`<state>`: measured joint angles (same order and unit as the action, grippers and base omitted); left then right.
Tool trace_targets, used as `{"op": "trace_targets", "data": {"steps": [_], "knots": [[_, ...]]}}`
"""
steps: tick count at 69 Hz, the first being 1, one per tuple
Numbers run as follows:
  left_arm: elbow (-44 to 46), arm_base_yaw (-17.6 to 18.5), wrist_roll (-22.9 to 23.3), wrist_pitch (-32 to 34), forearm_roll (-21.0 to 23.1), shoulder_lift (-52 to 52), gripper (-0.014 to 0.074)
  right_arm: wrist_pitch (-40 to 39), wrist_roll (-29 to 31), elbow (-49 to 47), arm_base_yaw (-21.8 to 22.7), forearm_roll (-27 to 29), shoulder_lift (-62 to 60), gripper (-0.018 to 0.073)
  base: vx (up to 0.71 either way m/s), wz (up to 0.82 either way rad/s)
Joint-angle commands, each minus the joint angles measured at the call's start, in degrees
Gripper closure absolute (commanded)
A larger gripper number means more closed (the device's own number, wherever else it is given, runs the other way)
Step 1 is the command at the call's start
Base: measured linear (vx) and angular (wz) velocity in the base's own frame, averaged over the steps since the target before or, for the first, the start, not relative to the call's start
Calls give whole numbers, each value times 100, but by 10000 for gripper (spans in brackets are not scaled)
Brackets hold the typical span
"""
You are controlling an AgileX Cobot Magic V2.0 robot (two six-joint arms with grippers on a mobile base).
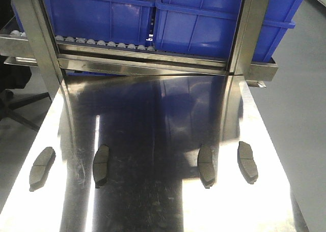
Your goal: Move and align brake pads A on conveyor
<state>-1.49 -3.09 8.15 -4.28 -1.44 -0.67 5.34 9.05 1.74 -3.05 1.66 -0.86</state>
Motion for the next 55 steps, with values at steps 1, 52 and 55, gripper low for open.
{"op": "trace_targets", "data": {"steps": [1, 52, 55], "knots": [[-136, -6, 39, 428, 8, -87, 602, -437, 16, 19, 22, -22, -65, 569, 0, 0], [-136, -6, 39, 428, 8, -87, 602, -437, 16, 19, 22, -22, -65, 569, 0, 0], [-136, -6, 39, 428, 8, -87, 602, -437, 16, 19, 22, -22, -65, 569, 0, 0]]}}
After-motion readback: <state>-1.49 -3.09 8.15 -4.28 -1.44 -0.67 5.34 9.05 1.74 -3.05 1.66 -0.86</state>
